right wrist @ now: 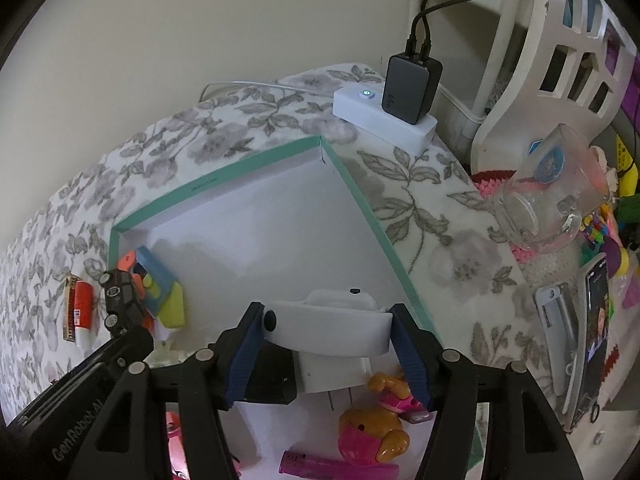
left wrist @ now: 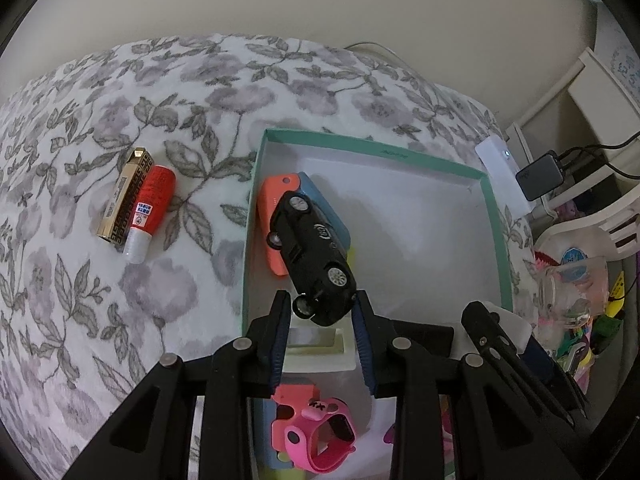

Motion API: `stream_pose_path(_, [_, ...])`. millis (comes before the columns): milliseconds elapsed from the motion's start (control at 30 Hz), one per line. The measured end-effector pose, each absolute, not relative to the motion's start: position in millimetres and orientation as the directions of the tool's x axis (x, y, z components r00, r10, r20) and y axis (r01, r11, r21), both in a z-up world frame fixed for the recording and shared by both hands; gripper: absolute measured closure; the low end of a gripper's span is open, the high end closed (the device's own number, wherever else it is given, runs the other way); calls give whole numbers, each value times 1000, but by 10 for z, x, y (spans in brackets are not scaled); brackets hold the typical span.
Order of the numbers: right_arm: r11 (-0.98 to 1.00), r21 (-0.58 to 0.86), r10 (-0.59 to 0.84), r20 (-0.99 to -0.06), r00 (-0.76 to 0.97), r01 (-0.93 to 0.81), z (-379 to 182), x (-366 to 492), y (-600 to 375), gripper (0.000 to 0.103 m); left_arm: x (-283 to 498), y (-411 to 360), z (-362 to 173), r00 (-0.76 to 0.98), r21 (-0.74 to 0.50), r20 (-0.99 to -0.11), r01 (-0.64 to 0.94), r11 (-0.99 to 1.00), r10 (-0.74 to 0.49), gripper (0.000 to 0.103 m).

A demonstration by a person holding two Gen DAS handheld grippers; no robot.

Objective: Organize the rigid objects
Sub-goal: 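Open both tools to drop the car and white watch into the tray, then move both tools back toward the red bottle and gold box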

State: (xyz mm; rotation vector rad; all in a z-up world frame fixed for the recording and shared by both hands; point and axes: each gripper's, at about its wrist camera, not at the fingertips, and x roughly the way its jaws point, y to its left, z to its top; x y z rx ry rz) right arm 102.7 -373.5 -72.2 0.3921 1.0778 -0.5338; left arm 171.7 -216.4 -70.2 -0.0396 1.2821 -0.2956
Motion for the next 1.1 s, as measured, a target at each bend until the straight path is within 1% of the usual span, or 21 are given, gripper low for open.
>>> stream_pose_path(67, [808,44,-218,-904,369,587,-717,1028,-3731,36,1723,-2154,-690,255,-194,-937,191,962,-240,64])
stream_pose_path(133, [809,41,-221,-903,368,586,-709,1032,-3729,36,1728,-2148,-674,258,-196,-936,189,962,-241,60])
stream_pose_path(233, [809,29,-236,-898,371,587,-675,1031,-3726,30,1734,-2136,-652,257,-200,-935,187,962,-244,59])
stream_pose_path(333, [809,43,-232,-893,385,586,-627,1023,-3731,30,1741,-2115,-623,258,-200,-935,184,962,-243,58])
stream_pose_path(400, [809,38,-240,-890,388,586,-592,1024,-3725,30,1752,-2096,-593,262,-200,-934,179,963,-243,54])
stream_pose_path(433, [810,34,-245,-887,390,586,-572,1023,-3720,29,1757,-2084,-576,265,-201,-933,177,963,-243,49])
stream_pose_path(467, [810,34,-248,-885,394,585,-552,1020,-3718,29,1765,-2070,-557,270,-198,-932,173,965,-240,47])
stream_pose_path(600, [815,48,-243,-877,415,578,-467,1014,-3696,29,1783,-2017,-506,287,-180,-932,157,971,-220,47])
stream_pose_path(700, [819,53,-244,-868,432,571,-395,1014,-3660,29,1807,-1949,-473,302,-167,-932,141,976,-203,45])
stream_pose_path(733, [821,53,-246,-865,437,569,-371,1016,-3646,29,1818,-1921,-466,305,-164,-931,133,977,-198,42])
stream_pose_path(767, [823,55,-245,-863,441,565,-356,1018,-3632,29,1833,-1884,-459,309,-159,-932,122,980,-190,33])
stream_pose_path(833, [827,62,-239,-861,450,559,-335,1030,-3601,27,1863,-1804,-461,310,-153,-934,98,983,-176,23])
stream_pose_path(1000, [847,70,-209,-866,453,526,-370,1112,-3452,25,1981,-1513,-473,311,-141,-940,19,990,-139,22])
stream_pose_path(1100, [869,90,-169,-870,462,487,-406,1184,-3314,21,2060,-1309,-474,323,-120,-941,-36,992,-102,19])
